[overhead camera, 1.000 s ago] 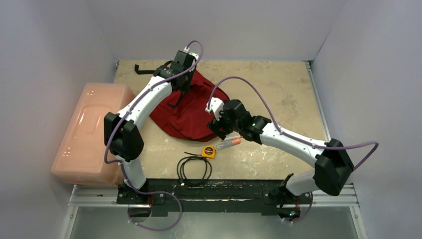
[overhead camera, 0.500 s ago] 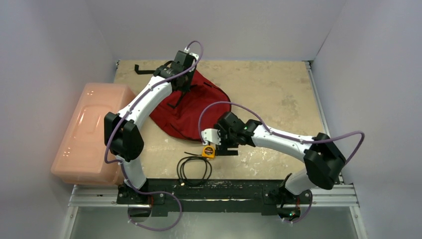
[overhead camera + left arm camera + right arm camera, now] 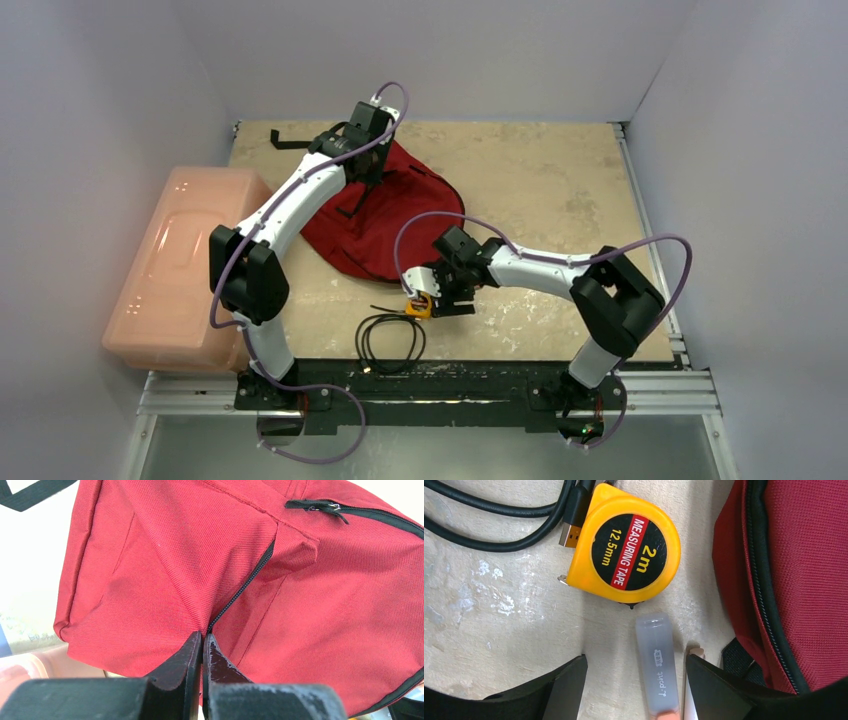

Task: Pack the student bag
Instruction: Pick up the stationery from the center of the board.

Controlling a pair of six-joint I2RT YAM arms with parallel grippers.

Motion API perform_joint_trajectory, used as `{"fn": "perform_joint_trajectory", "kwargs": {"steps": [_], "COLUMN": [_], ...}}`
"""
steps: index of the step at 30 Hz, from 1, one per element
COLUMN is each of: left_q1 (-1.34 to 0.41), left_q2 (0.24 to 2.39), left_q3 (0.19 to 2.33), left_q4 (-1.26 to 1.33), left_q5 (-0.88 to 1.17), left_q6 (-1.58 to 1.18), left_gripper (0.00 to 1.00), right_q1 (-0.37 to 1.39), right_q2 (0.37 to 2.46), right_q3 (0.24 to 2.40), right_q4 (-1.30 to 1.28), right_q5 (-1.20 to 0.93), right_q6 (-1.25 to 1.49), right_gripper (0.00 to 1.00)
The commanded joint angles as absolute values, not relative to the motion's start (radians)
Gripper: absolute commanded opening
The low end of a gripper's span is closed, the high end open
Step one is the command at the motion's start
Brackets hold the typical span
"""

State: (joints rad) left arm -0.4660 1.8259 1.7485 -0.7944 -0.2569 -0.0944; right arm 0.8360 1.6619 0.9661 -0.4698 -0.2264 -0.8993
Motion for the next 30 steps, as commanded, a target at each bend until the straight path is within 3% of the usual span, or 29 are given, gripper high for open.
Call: {"fn": "perform_joint_trajectory", "kwargs": {"steps": [1,10,13,15,21,24,30], "left_q1": [-0.468,-0.468,-0.468,-0.468,-0.468,-0.468,-0.468], "left_q2": [1.818,1.817,1.816,1.815,1.815,1.815,1.819], "left_q3": [1.781,1.782,1.781,1.78,1.78,1.781,1.782], "left_q4": [-0.8,-0.8,-0.801,-0.801,-0.8,-0.801,-0.802], "left_q5": [-0.229,-0.23,-0.23,-0.23,-0.229,-0.221,-0.234], "left_q6": [-0.116,-0.113,-0.112,-0.112,-0.113,-0.116,-0.113], "left_gripper": [0.0,0.0,0.0,0.0,0.0,0.0,0.0], "right_q1": [0.819,0.816,0.816,0.817,0.818,0.811,0.732], "right_q2": [1.696,1.787,1.82,1.823,1.562,1.411,1.213], "right_q3": [0.978,0.991,1.001,1.003,0.939,0.913,0.805], "right_q4": [-0.421,-0.453,-0.467,-0.474,-0.414,-0.349,-0.126], "right_q5": [-0.288,-0.351,-0.344,-0.324,-0.29,-0.311,-0.464], "right_q6": [-0.933,-0.927,-0.922,-0.916,-0.798,-0.668,-0.352], "right_gripper": [0.76,0.58,0.31,0.27,0.18,0.0,0.0]}}
